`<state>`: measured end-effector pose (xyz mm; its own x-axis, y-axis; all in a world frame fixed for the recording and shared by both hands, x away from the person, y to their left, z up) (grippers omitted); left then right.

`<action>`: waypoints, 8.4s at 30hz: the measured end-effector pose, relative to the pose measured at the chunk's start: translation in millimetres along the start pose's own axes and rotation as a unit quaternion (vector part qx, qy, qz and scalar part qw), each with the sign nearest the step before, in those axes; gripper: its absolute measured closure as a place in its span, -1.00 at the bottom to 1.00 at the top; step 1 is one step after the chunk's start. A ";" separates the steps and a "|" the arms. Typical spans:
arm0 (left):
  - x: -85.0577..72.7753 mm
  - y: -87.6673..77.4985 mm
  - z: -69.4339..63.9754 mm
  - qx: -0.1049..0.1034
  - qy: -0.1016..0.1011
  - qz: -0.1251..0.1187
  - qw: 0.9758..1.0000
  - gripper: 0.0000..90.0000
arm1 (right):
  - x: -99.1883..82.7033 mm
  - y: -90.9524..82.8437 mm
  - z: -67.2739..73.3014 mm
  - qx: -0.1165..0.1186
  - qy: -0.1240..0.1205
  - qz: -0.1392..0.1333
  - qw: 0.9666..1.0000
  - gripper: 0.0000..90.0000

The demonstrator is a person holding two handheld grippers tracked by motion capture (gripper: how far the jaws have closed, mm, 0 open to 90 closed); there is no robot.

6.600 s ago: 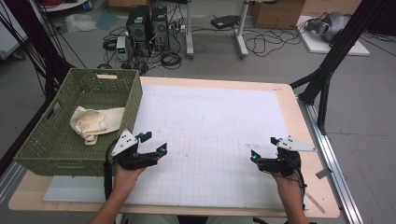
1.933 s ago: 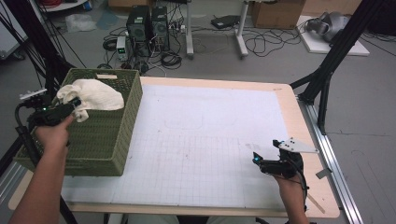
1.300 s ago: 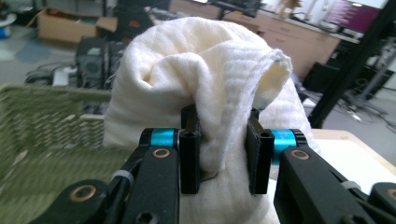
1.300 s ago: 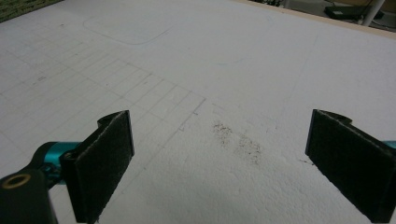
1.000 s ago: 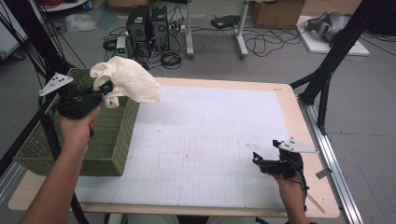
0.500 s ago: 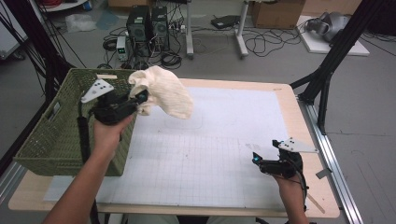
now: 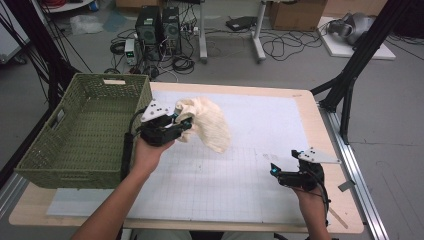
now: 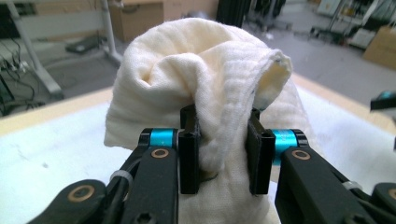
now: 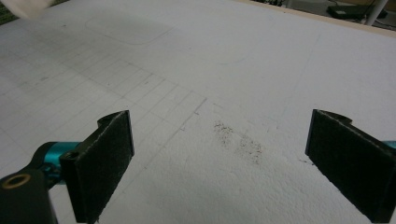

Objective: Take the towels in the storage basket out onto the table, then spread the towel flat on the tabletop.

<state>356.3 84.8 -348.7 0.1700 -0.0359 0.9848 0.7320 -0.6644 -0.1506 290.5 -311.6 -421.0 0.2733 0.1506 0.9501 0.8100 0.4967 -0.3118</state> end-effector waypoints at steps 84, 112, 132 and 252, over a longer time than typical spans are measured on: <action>-86.5 -30.0 13.9 -0.013 -0.048 -0.013 0.999 -0.51 | 1.6 23.0 13.9 0.024 0.004 0.023 0.999 -0.84; -92.5 -29.1 18.5 -0.011 -0.048 0.000 0.999 -0.48 | 39.3 129.7 77.9 0.151 -0.051 0.065 0.985 0.14; -96.6 -26.2 20.4 -0.013 -0.057 0.010 0.998 -0.46 | 51.5 168.3 89.6 0.150 -0.058 0.094 0.982 0.94; -81.9 76.8 -57.1 -0.106 0.077 0.146 0.981 0.88 | 13.3 47.3 17.5 0.061 -0.053 0.067 0.994 -0.23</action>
<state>360.9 -5.8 -435.9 0.2382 -0.3489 0.9064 0.5114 -0.7484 -0.4224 323.3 -271.1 -422.9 0.3131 0.3086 0.8982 0.6987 0.5657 -0.4379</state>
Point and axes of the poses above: each handheld gripper's, and its own axes: y roughly forward along the jaws, x roughly out of its top, z roughly to its left, the point moved 2 cm from there along y, roughly forward along the jaws, and after that the axes turned 11 degrees about -z, right-handed, at the moved point
